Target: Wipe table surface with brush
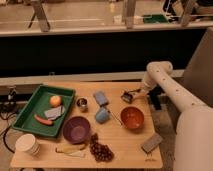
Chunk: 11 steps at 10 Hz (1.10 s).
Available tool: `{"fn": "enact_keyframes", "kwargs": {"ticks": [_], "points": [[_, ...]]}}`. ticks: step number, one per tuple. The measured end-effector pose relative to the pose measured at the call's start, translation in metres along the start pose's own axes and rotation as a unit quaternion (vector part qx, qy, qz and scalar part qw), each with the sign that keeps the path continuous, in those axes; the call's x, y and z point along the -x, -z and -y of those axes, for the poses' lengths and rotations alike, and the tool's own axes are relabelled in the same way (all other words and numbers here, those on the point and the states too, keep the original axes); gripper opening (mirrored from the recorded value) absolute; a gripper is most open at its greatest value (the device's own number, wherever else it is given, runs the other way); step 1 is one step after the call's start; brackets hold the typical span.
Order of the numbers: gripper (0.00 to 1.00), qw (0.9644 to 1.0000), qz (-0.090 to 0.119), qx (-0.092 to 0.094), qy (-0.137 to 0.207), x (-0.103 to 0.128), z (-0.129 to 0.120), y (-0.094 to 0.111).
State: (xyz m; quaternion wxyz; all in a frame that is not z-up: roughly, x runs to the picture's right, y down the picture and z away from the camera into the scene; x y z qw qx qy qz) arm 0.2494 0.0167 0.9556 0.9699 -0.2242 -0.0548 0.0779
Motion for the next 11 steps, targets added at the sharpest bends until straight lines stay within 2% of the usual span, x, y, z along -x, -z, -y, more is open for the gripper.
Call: {"fn": "enact_keyframes", "kwargs": {"ticks": [1, 4, 5, 6, 9, 11], "points": [[0.00, 1.0000, 0.002, 0.000, 0.002, 0.010, 0.002, -0.004], [0.00, 1.0000, 0.008, 0.002, 0.005, 0.020, -0.002, -0.010], [0.00, 0.9998, 0.012, 0.003, 0.017, 0.027, -0.005, -0.009], [0.00, 0.9994, 0.018, 0.005, 0.030, 0.033, -0.013, -0.008], [0.00, 0.9977, 0.028, 0.006, 0.062, 0.032, -0.043, 0.006], [0.00, 0.9965, 0.020, 0.011, 0.080, 0.029, -0.058, 0.008]]}}
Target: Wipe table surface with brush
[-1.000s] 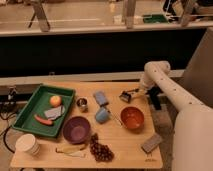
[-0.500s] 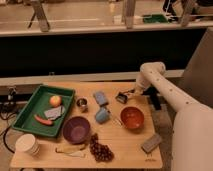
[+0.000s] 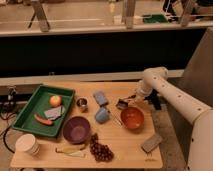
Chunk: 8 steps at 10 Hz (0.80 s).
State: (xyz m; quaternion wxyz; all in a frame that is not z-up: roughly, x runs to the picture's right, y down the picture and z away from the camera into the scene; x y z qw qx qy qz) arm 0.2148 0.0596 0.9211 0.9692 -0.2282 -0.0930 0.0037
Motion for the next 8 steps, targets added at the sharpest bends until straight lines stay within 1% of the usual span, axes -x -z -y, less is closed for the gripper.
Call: {"fn": "enact_keyframes", "kwargs": {"ticks": [1, 2, 3, 5, 6, 8], "points": [[0.00, 1.0000, -0.005, 0.003, 0.003, -0.004, -0.002, -0.002], [0.00, 1.0000, -0.007, 0.005, 0.001, -0.013, -0.004, -0.002], [0.00, 0.9999, -0.013, 0.004, -0.004, -0.029, -0.005, 0.000], [0.00, 0.9994, -0.019, 0.001, -0.030, -0.067, -0.006, 0.005], [0.00, 0.9989, -0.023, 0.000, -0.040, -0.081, -0.004, 0.007], [0.00, 0.9977, -0.031, -0.004, -0.060, -0.101, 0.003, 0.011]]}}
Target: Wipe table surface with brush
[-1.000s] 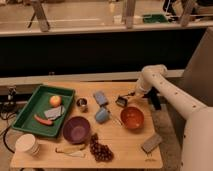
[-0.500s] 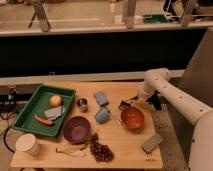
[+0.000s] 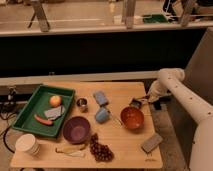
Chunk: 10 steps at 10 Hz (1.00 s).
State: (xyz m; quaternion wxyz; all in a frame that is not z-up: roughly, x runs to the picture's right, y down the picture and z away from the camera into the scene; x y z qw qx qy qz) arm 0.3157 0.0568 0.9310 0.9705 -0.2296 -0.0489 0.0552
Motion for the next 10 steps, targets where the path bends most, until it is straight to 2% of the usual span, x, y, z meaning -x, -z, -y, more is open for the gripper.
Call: {"fn": "enact_keyframes", "kwargs": {"ticks": [2, 6, 9, 10], "points": [[0.00, 0.9999, -0.001, -0.004, -0.015, 0.002, 0.012, -0.001], [0.00, 0.9996, 0.003, -0.009, -0.025, 0.047, 0.041, -0.013], [0.00, 0.9997, 0.012, -0.010, -0.019, 0.075, 0.042, -0.017], [0.00, 0.9997, 0.020, -0.009, -0.007, 0.092, 0.038, -0.019]]}}
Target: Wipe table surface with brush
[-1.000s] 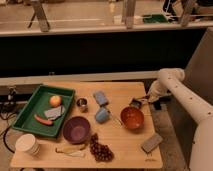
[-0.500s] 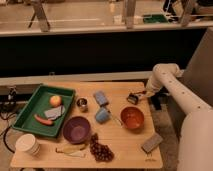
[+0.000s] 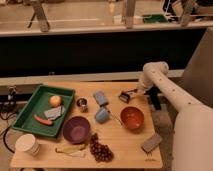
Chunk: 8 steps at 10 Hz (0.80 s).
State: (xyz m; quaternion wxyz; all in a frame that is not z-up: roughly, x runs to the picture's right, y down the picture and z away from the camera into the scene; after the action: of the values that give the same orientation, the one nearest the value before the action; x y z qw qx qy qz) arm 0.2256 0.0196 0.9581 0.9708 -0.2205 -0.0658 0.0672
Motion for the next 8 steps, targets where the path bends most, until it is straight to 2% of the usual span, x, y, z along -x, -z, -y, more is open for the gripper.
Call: {"fn": "enact_keyframes", "kwargs": {"ticks": [3, 5, 8], "points": [[0.00, 0.9993, 0.014, 0.005, 0.035, 0.027, -0.017, 0.000], [0.00, 0.9976, 0.023, 0.010, 0.065, 0.040, -0.032, 0.002], [0.00, 0.9958, 0.032, 0.013, 0.084, 0.035, -0.053, 0.009]]}}
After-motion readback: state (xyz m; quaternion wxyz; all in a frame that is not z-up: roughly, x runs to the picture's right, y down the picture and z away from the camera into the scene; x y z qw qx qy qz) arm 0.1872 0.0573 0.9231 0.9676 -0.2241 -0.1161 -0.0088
